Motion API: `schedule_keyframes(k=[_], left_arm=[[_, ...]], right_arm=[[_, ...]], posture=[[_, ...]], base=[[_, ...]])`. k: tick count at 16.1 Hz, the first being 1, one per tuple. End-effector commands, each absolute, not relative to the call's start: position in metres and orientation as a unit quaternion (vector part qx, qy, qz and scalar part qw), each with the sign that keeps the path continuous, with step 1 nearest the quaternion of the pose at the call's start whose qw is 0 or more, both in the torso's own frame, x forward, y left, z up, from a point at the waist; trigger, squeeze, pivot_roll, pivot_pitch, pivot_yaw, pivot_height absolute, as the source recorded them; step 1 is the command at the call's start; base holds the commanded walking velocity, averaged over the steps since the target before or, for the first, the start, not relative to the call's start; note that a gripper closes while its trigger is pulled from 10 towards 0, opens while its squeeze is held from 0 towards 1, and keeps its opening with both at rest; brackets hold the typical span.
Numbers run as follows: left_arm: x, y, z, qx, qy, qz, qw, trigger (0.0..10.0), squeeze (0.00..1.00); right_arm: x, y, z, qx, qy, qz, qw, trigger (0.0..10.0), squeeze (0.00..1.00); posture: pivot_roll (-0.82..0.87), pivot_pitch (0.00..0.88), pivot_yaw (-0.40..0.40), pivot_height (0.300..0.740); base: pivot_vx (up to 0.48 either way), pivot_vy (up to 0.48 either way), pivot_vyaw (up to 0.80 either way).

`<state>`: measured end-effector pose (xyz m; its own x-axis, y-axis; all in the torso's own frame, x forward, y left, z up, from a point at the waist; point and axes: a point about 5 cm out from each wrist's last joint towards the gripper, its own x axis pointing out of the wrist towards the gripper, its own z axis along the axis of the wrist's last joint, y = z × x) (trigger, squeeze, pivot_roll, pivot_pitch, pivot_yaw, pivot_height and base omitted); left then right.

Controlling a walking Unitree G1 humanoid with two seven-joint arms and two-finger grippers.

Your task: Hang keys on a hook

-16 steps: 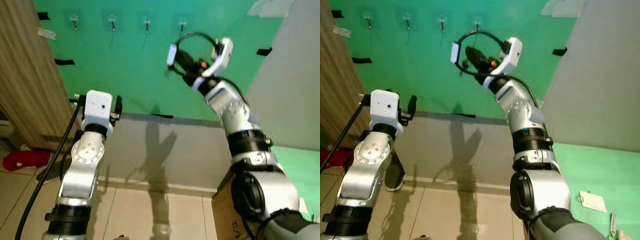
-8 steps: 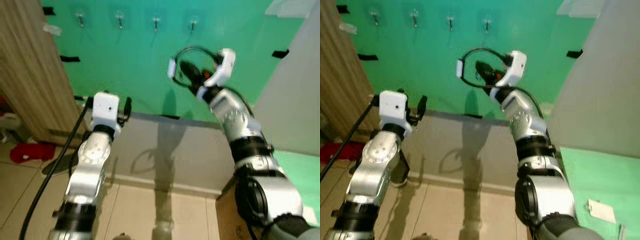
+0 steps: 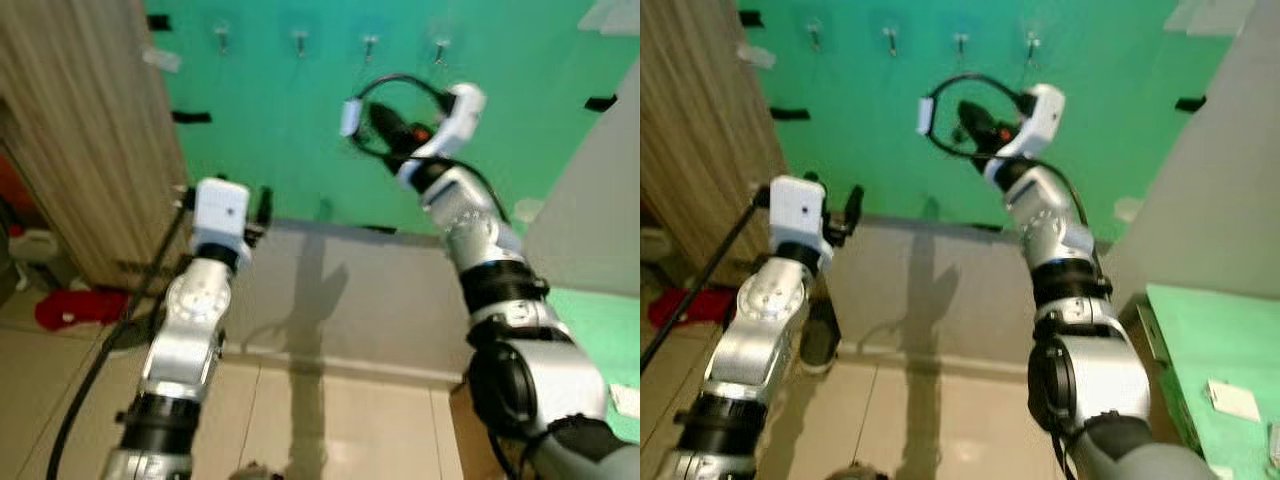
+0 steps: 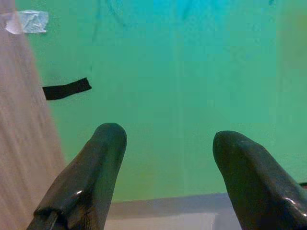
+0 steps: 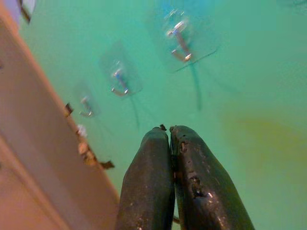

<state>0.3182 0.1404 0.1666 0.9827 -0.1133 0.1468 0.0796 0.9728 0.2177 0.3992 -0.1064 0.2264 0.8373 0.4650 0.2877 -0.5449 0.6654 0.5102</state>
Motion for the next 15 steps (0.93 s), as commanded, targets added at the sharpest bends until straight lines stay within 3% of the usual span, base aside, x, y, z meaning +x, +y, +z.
schedule_keyframes(k=[1,8,12,14,15], left_arm=[[0.32,0.14,0.168,0.113,-0.083,-0.047,0.989,10.0,0.0],[0.308,0.144,0.162,0.122,-0.079,-0.039,0.989,10.0,0.0],[0.295,0.153,0.155,0.129,-0.071,-0.019,0.989,10.0,0.0],[0.289,0.159,0.149,0.123,-0.058,-0.009,0.991,10.0,0.0],[0.282,0.164,0.143,0.128,-0.045,-0.003,0.991,10.0,0.0]], right_arm=[[0.403,-0.108,0.242,0.308,-0.093,0.274,0.906,0.0,0.0],[0.412,-0.096,0.26,0.328,-0.102,0.274,0.898,0.0,0.0],[0.404,-0.109,0.231,0.135,-0.112,0.199,0.964,0.0,0.0],[0.395,-0.117,0.215,0.08,-0.127,0.167,0.975,0.0,0.0],[0.375,-0.13,0.195,0.007,-0.153,0.121,0.981,0.0,0.0]], posture=[[0.15,0.0,-0.066,0.74],[0.2,0.0,-0.087,0.74],[0.23,0.0,-0.127,0.74],[0.22,0.0,-0.125,0.74],[0.2,0.0,-0.126,0.74]], base=[[0.0,0.0,0.0],[0.0,0.0,0.0],[0.0,0.0,0.0],[0.0,0.0,0.0],[0.0,0.0,0.0]])
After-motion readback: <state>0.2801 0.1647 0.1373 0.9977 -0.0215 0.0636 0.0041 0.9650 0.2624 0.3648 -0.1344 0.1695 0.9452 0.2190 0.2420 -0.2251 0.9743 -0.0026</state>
